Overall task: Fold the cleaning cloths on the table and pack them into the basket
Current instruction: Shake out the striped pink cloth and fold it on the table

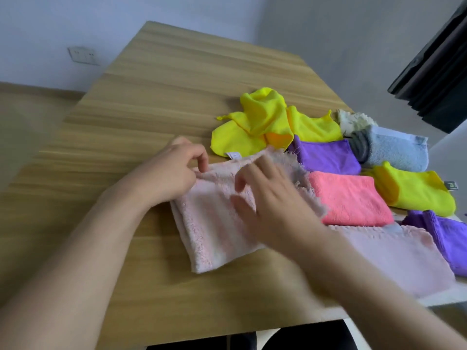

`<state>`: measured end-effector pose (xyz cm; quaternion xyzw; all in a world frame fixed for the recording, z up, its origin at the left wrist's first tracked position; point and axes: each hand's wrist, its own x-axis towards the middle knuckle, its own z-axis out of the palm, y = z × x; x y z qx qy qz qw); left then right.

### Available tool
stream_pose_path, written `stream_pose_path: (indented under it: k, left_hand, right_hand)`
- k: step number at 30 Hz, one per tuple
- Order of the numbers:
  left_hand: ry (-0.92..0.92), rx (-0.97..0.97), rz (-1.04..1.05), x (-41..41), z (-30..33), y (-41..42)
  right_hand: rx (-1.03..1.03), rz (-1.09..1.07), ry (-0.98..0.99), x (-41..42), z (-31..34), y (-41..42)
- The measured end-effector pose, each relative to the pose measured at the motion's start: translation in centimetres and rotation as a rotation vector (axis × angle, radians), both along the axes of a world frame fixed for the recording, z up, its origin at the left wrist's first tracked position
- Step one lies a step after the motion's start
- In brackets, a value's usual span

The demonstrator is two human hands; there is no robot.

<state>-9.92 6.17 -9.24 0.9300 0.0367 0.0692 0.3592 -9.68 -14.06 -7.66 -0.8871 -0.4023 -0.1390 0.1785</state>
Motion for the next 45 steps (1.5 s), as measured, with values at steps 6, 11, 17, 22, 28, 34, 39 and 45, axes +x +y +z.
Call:
stream_pose_path:
  k: [6, 11, 17, 22, 28, 34, 39, 45]
  left_hand:
    - [0.098, -0.099, -0.137, -1.1, 0.2, 1.1]
    - [0.184, -0.253, -0.288, -3.2, 0.5, 1.6]
    - [0.418, -0.045, -0.576, -6.6, 1.5, 3.3]
    - [0.435, 0.158, -0.494, -8.5, 0.9, 3.1]
    - [0.053, 0.05, -0.394, -7.8, 0.8, 2.5]
    - [0.067, -0.463, -0.36, -6.0, 1.1, 0.3]
    - [0.015, -0.22, -0.012, -2.8, 0.5, -2.1]
    - [0.062, 0.254, 0.212, -0.2, -0.4, -4.0]
  right_hand:
    - [-0.199, -0.238, 0.124, -8.7, -1.7, 0.5]
    - [-0.165, -0.285, 0.071, -10.0, -2.4, 0.6]
    - [-0.18, -0.173, 0.157, -9.2, -1.6, -0.9]
    - [-0.056, -0.143, 0.408, -8.1, 1.0, -2.1]
    - [0.161, -0.27, 0.866, -5.6, 2.9, -3.1]
    - [0.444, -0.134, 1.065, -5.5, 2.9, -4.6]
    - [0.462, -0.223, 0.891, -4.7, 0.8, -4.2]
    - [0.03, -0.667, 0.371, -2.8, -0.7, -2.6]
